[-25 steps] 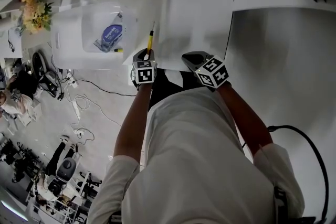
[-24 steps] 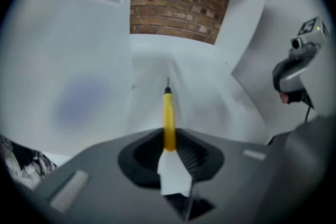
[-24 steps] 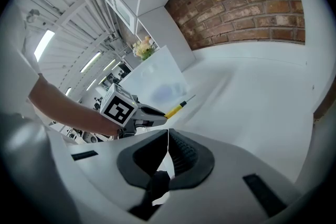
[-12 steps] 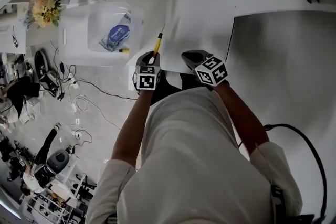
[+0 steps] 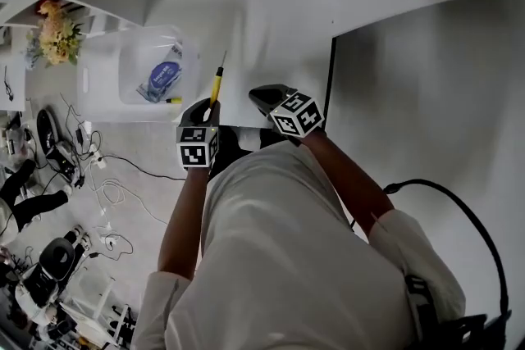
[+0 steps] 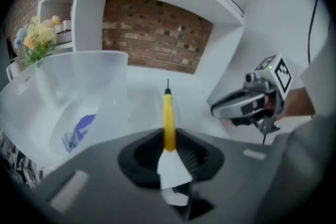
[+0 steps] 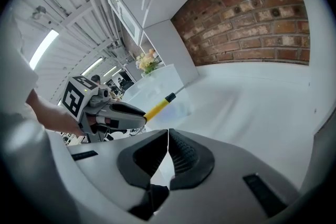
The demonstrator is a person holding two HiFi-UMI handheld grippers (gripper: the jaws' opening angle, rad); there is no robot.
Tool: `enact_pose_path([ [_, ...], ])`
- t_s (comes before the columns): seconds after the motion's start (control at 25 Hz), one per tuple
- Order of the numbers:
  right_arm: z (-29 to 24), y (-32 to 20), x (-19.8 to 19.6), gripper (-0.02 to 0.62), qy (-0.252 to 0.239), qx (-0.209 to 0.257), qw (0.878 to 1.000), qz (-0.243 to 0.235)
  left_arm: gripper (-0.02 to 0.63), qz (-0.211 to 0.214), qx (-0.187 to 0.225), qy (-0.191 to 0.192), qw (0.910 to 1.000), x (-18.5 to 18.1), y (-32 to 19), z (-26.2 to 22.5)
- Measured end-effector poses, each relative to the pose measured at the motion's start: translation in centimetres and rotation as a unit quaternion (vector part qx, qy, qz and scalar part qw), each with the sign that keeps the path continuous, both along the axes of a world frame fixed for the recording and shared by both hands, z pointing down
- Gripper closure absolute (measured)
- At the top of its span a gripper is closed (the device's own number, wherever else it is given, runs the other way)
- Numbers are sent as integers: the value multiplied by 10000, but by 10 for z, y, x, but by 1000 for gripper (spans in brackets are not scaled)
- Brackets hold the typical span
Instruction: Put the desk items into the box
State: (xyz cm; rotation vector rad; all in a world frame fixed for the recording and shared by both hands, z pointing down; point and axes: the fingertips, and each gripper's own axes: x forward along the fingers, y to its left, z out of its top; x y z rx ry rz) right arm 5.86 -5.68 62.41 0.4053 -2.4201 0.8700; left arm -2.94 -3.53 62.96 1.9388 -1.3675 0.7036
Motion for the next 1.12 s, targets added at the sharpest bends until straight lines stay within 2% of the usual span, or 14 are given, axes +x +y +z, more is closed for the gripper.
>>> enact_pose_path([
  [0.52,-39,3,-29,592,-136,367,9992,-37,534,80,436,37,9990,-32,9,-65],
  [1.12,-74,-6,-71,592,-292,749,9968,-19,534,-182,626,-221,9976,-114,11,-85],
])
